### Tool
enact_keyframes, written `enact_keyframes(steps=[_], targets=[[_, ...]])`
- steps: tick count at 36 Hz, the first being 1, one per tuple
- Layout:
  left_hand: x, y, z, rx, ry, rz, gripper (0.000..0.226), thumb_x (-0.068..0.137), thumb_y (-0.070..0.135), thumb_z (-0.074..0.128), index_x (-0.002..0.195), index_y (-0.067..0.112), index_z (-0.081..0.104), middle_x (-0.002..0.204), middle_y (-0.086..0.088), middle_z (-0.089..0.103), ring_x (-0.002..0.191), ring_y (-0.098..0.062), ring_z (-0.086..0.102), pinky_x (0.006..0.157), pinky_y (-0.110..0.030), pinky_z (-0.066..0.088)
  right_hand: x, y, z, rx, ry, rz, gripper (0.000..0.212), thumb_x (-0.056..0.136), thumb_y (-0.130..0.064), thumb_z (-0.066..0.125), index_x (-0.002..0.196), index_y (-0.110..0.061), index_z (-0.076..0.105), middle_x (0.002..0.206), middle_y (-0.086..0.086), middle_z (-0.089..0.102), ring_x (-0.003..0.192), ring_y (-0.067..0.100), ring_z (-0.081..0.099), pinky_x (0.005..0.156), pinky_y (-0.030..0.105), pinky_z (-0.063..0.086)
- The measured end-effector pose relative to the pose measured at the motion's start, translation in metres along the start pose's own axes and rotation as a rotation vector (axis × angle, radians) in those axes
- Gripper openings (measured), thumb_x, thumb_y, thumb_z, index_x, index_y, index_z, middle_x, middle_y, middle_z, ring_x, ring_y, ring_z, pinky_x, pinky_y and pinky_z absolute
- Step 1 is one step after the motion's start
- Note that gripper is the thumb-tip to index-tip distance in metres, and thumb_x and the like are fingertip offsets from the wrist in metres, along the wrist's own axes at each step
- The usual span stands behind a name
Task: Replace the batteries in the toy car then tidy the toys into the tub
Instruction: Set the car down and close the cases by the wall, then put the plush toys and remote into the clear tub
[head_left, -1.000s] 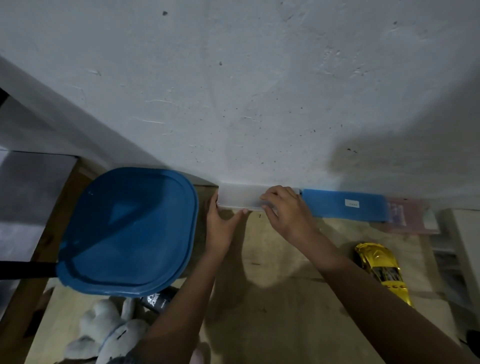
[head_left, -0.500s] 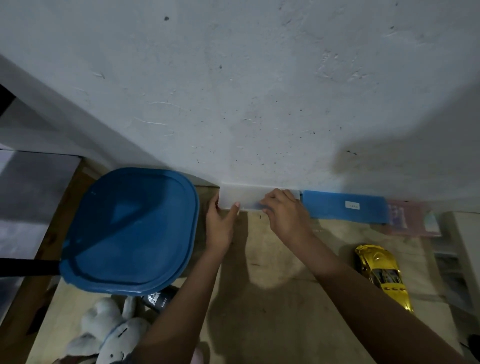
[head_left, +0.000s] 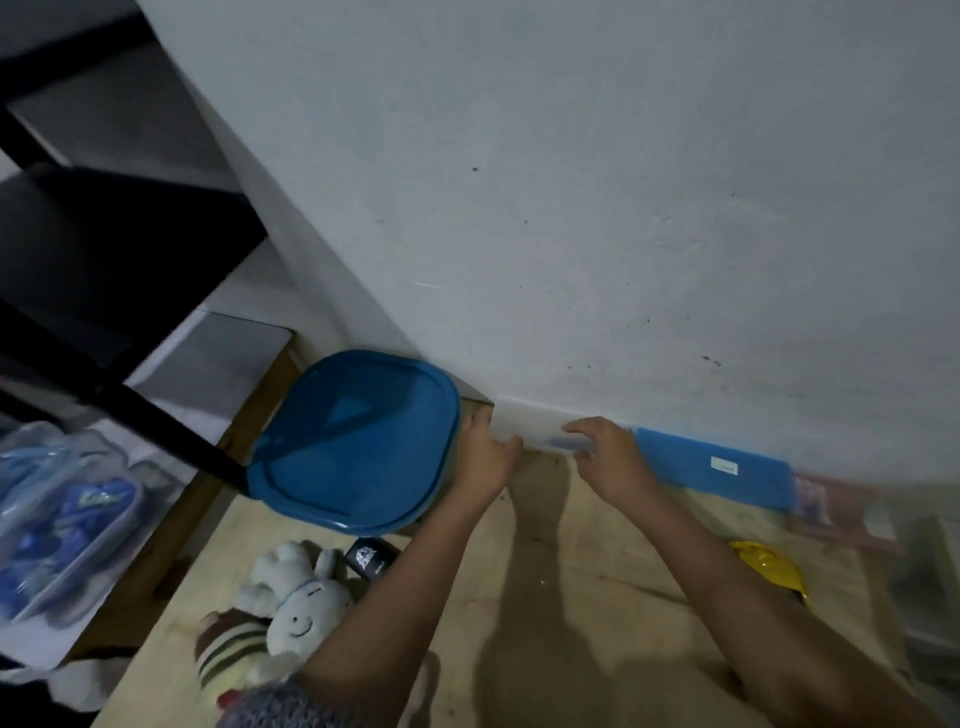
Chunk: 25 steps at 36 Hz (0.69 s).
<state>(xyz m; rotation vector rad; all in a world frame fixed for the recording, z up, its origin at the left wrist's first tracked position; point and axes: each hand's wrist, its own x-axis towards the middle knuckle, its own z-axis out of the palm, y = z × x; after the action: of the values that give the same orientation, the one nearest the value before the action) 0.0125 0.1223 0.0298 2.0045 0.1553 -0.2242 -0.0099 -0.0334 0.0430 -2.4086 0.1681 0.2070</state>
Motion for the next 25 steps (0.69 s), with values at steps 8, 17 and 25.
enact_keyframes(steps=[8,17,25], targets=[[-0.069,-0.012,-0.090,-0.043,0.073,0.213,0.042,0.090,0.015,0.060,0.131,0.010,0.050,0.126,0.001,0.053,0.113,-0.004,0.049,0.090,-0.001,0.037,-0.021,-0.055,0.010,0.083,-0.026,-0.075,0.029,0.088,-0.007,0.056,0.116,-0.013,0.063,0.125,0.006,0.060,0.113,0.020,0.056,0.090,0.019,0.038],[-0.085,-0.096,-0.219,-0.098,0.271,0.104,0.054,0.082,0.031,0.069,0.130,0.024,0.045,0.131,0.009,0.044,0.115,-0.001,0.047,0.089,-0.009,0.036,-0.027,-0.144,0.066,0.155,-0.171,-0.164,0.023,0.087,-0.007,0.059,0.108,-0.010,0.067,0.112,0.003,0.066,0.106,0.016,0.061,0.096,0.026,0.045],[-0.064,-0.150,-0.247,-0.078,-0.022,0.060,0.076,0.069,0.025,0.083,0.125,0.036,0.032,0.129,0.017,0.038,0.121,-0.002,0.037,0.098,-0.021,0.032,-0.017,-0.205,0.149,0.107,-0.254,-0.122,0.022,0.091,-0.011,0.056,0.111,-0.010,0.064,0.114,0.005,0.063,0.097,0.011,0.057,0.085,0.014,0.041]])
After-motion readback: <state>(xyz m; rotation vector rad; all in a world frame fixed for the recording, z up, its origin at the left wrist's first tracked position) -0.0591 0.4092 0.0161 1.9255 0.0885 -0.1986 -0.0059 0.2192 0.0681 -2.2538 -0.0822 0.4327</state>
